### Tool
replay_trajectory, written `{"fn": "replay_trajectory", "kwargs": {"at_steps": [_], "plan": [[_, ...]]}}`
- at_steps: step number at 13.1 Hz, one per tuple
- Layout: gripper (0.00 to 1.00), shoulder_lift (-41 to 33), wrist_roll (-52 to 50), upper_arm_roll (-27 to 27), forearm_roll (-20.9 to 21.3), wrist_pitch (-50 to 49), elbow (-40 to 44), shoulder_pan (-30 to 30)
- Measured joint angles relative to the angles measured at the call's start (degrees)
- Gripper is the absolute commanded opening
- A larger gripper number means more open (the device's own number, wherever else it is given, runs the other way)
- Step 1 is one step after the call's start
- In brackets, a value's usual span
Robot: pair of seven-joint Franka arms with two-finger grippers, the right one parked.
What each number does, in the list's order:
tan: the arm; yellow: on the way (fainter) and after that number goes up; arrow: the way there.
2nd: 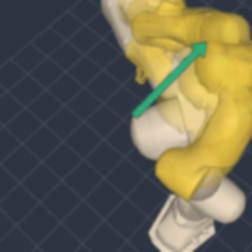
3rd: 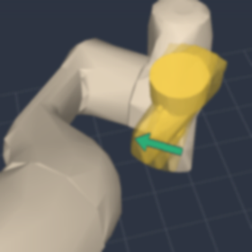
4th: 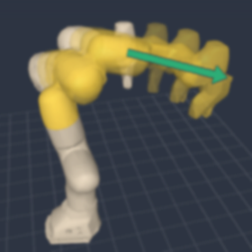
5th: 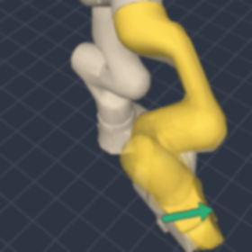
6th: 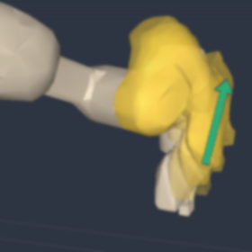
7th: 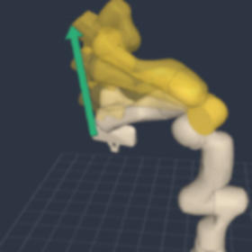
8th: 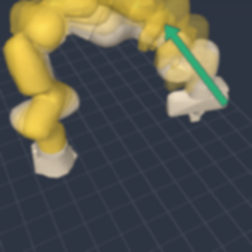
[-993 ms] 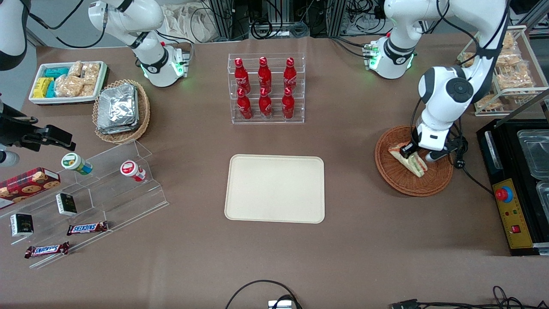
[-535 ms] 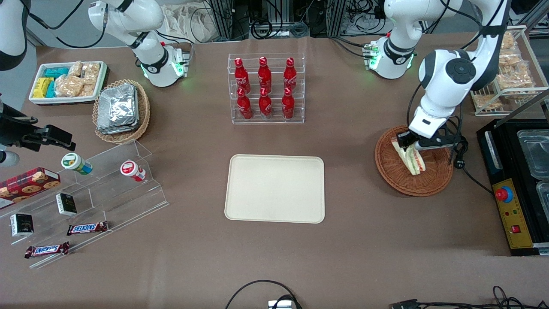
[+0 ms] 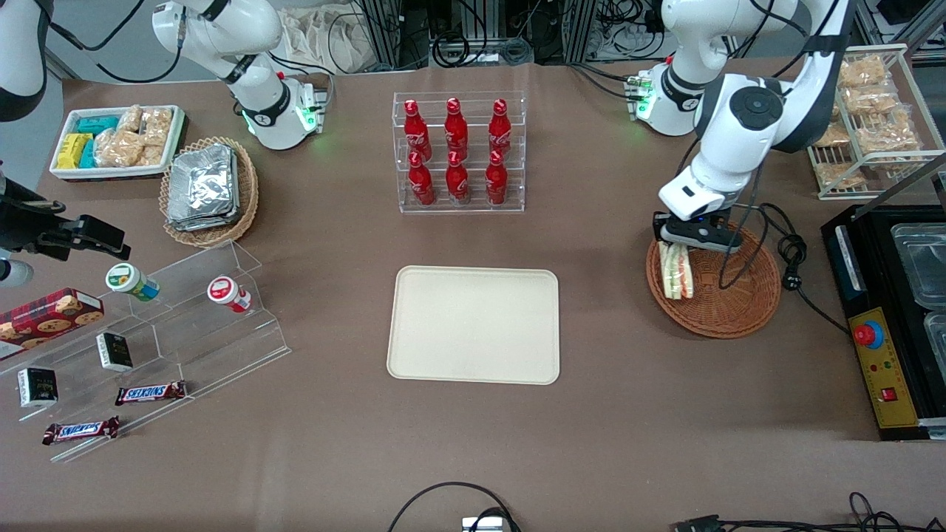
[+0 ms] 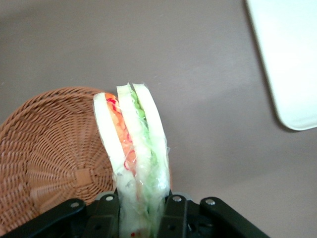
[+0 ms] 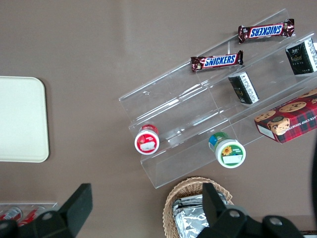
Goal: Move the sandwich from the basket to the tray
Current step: 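Lift the sandwich up out of the basket with the left gripper, then carry the sandwich over the cream tray with the left gripper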
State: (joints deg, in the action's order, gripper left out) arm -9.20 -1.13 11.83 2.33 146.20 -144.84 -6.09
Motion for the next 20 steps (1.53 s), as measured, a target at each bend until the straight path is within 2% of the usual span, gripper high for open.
{"fn": "replay_trajectory", "kwargs": {"at_steps": [5, 8, 15, 20], "plan": [[0.26, 0.3, -0.5, 0.1, -0.1, -0.3, 3.0, -5.5], [0.27, 3.3, -3.8, 0.3, -0.2, -0.5, 6.4, -9.6], [0.27, 20.6, -13.2, 0.3, -0.2, -1.3, 23.5, -15.1], [0.27, 30.9, -15.1, 0.2, -0.2, -1.8, 32.9, -16.2]]}}
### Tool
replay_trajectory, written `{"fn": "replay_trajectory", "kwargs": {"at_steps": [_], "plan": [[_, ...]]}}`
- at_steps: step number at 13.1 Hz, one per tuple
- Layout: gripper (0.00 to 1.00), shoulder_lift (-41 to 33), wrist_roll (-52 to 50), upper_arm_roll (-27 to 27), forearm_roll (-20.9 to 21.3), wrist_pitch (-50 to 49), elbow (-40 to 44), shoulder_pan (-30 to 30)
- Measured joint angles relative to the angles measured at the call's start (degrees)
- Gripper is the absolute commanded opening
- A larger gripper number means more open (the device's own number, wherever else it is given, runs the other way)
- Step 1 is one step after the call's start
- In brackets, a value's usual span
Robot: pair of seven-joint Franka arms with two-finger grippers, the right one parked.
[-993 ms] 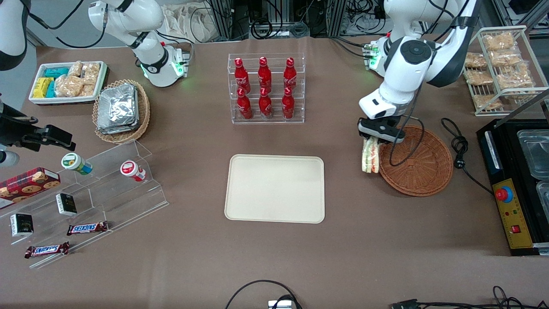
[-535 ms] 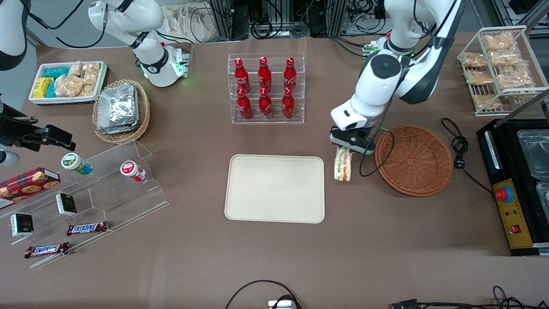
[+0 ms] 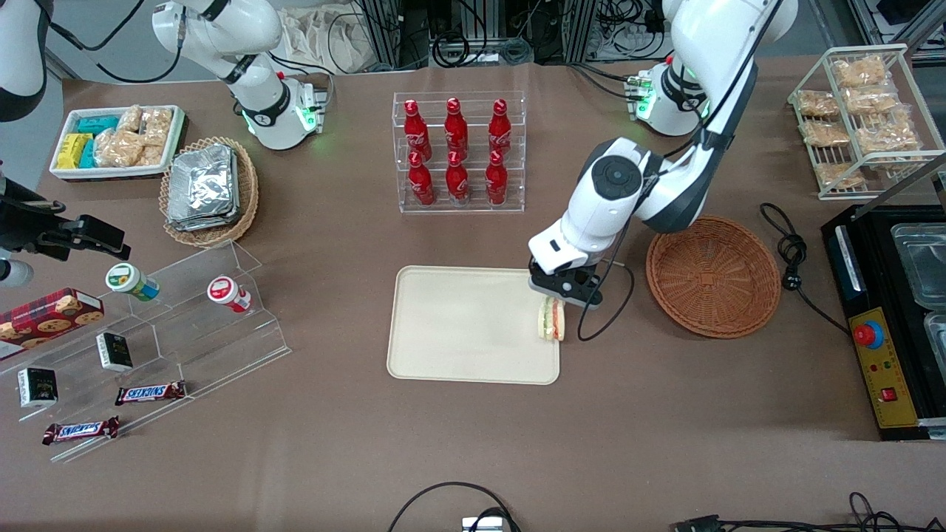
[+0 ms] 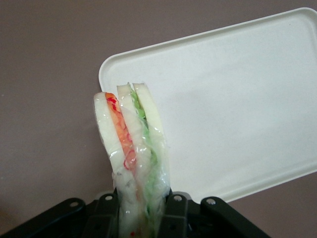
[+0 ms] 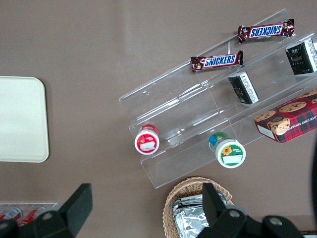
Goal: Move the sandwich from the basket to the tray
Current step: 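Carry the sandwich over the cream tray with the left gripper, then lower the sandwich onto the tray and open the left gripper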
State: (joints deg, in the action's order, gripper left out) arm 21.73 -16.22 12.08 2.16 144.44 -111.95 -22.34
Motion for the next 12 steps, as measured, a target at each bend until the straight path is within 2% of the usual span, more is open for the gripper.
{"fn": "replay_trajectory", "kwargs": {"at_steps": [4, 12], "plan": [[0.30, 6.7, -2.9, 0.0, 0.1, 0.0, 6.0, -1.8], [0.29, 12.0, -4.1, -0.1, 0.9, -0.2, 9.1, -2.8]]}}
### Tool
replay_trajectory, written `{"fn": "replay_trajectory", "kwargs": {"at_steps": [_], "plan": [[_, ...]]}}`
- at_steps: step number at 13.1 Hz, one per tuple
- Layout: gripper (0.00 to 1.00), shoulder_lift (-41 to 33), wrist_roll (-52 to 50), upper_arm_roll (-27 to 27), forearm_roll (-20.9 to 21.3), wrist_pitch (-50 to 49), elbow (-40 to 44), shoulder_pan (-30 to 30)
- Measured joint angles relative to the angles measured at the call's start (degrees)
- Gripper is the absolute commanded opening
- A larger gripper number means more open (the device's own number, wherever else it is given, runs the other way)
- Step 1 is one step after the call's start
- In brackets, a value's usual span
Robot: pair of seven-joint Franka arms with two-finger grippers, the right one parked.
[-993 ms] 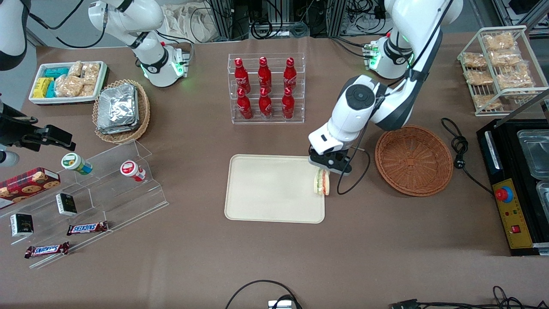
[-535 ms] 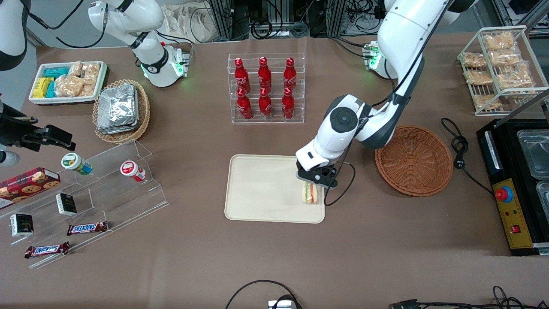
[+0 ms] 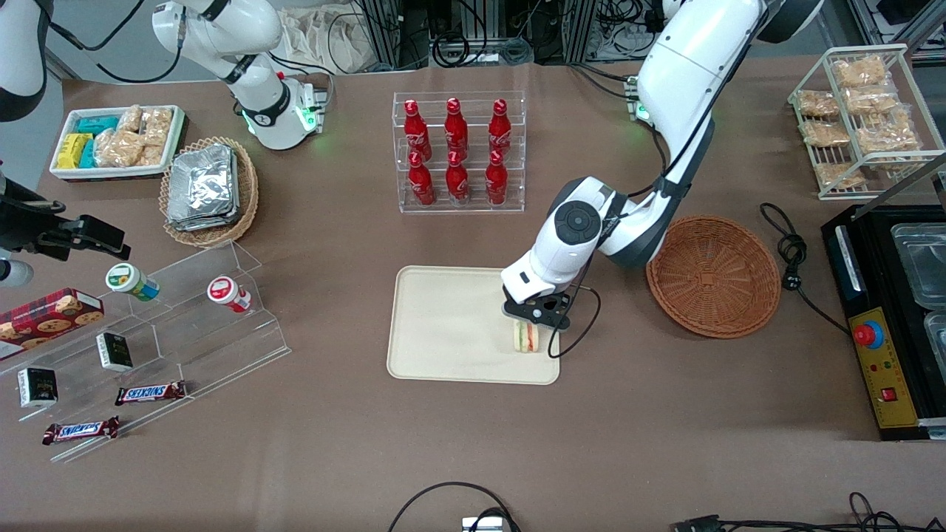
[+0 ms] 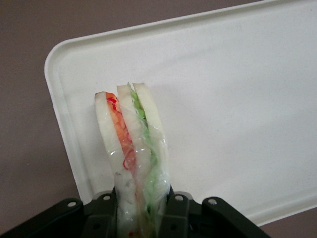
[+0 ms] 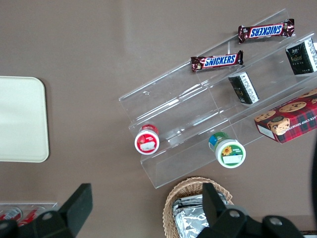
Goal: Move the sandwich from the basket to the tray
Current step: 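Lower the sandwich onto the tray and open the left gripper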
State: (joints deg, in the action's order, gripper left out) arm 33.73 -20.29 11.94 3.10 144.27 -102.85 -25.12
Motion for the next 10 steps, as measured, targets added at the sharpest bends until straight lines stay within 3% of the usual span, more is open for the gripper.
{"fn": "replay_trajectory", "kwargs": {"at_steps": [3, 4, 6, 7, 9, 10], "plan": [[0.30, 1.3, 0.0, 0.0, 0.4, 0.0, 0.5, 0.0], [0.35, 1.5, 0.0, 0.0, 0.5, 0.0, 0.5, 0.0], [0.54, 1.7, 0.0, 0.0, 0.5, 0.0, 0.5, 0.0], [0.81, 1.8, 0.0, 0.0, 0.5, 0.0, 0.5, 0.0], [0.98, 1.9, -0.1, -0.1, 0.5, 0.0, 0.5, 0.0], [1.00, 1.9, -0.1, -0.1, 0.5, 0.0, 0.5, 0.0]]}}
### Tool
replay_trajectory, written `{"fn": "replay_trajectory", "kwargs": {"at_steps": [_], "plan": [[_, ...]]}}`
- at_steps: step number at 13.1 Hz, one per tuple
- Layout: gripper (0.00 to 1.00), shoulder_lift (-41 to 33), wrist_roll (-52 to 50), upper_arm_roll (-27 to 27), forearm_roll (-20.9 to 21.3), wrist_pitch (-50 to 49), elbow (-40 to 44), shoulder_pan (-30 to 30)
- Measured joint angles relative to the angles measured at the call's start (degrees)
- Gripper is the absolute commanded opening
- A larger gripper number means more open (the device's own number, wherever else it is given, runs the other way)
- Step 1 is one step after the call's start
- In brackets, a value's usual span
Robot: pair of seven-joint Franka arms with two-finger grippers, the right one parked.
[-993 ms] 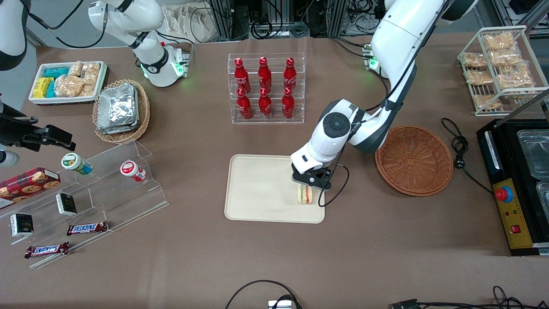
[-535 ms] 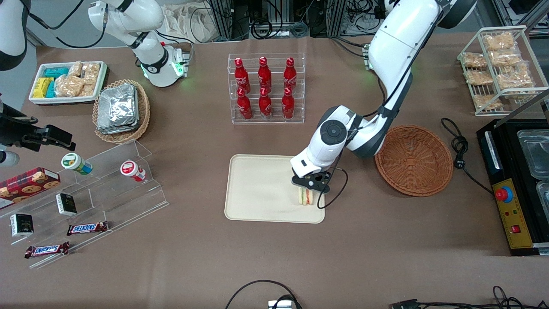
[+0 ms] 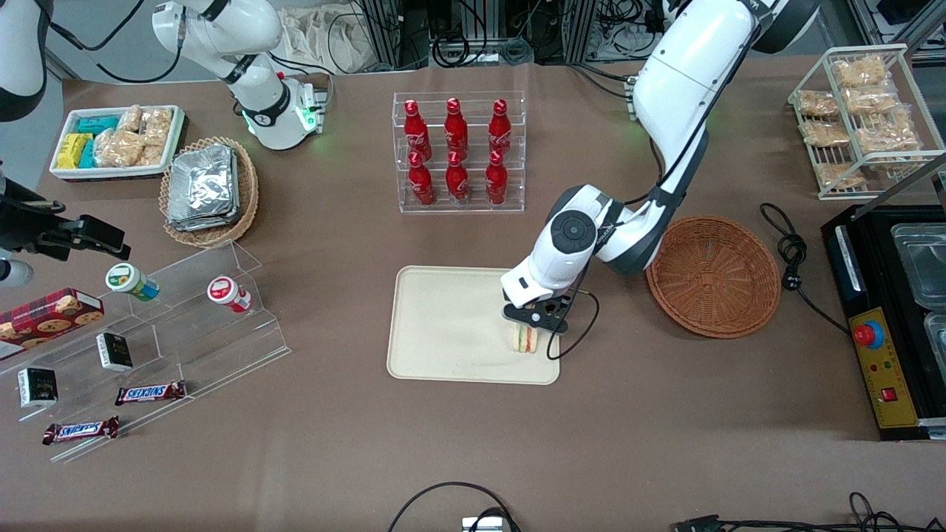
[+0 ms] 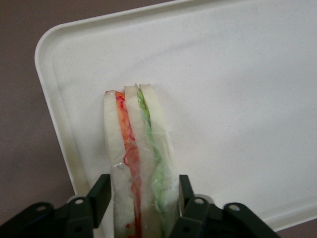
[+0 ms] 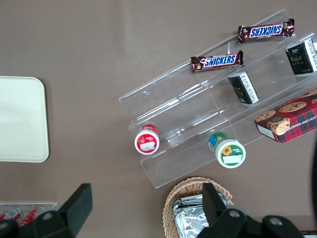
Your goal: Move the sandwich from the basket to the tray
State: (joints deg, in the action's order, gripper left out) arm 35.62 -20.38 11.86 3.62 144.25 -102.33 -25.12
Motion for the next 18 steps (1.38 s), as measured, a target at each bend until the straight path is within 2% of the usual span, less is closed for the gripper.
{"fn": "replay_trajectory", "kwargs": {"at_steps": [6, 10, 13, 18], "plan": [[1.00, 0.0, -2.9, -0.1, 0.0, -2.3, 2.0, 0.0], [1.00, 0.0, -5.4, -0.7, 0.0, -11.8, 9.5, 0.1], [1.00, -0.1, -7.0, -3.0, 0.1, -16.2, 12.4, 0.2], [1.00, -2.3, -7.8, -4.5, 0.1, -34.1, 21.3, 4.3]]}}
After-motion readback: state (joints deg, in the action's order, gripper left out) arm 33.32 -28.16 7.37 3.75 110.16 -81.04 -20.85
